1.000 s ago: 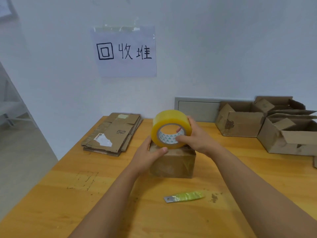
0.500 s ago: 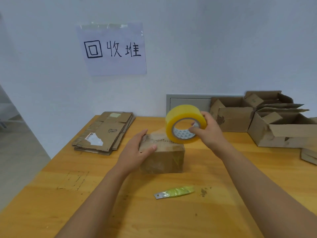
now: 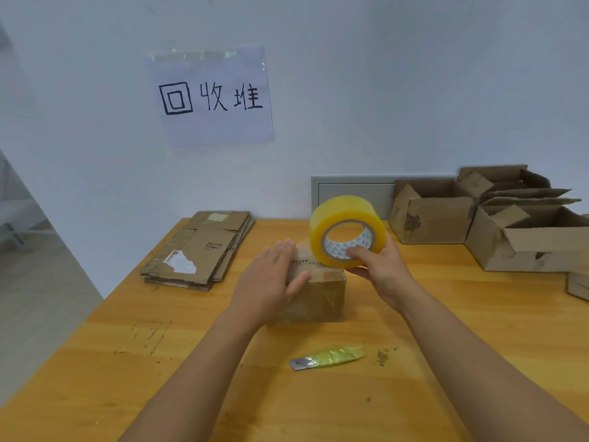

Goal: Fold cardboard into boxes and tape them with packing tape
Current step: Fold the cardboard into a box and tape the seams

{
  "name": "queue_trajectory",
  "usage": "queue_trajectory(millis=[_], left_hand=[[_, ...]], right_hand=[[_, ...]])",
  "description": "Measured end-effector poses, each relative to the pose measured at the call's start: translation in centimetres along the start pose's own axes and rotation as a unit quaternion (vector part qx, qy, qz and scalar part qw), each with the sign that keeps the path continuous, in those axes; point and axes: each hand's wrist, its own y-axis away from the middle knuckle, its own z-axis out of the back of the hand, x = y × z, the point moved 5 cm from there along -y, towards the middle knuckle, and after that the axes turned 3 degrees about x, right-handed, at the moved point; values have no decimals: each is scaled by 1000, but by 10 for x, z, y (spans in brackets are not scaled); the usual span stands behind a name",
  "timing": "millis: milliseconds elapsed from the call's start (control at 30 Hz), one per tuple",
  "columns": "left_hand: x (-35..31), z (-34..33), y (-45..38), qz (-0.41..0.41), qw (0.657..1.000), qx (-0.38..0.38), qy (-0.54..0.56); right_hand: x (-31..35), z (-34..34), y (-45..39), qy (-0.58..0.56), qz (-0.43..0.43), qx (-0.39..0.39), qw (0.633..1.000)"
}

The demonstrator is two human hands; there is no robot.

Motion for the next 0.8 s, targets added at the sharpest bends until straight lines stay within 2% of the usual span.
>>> queue_trajectory(millis=[167, 267, 467, 567, 800], left_hand=[[2, -4, 3, 43, 997, 29, 61], [3, -3, 2, 48, 995, 48, 75], [-1, 1, 0, 29, 995, 68, 67], [0, -3, -1, 22, 995, 88, 46], [2, -9, -3, 13, 993, 116, -28]], right_hand=[[13, 0, -1, 61, 21, -20, 998], [27, 2, -3, 138, 49, -27, 989], [56, 30, -1, 233, 110, -55, 965], [52, 45, 3, 296, 103, -45, 949], [35, 48, 4, 283, 86, -67, 953]])
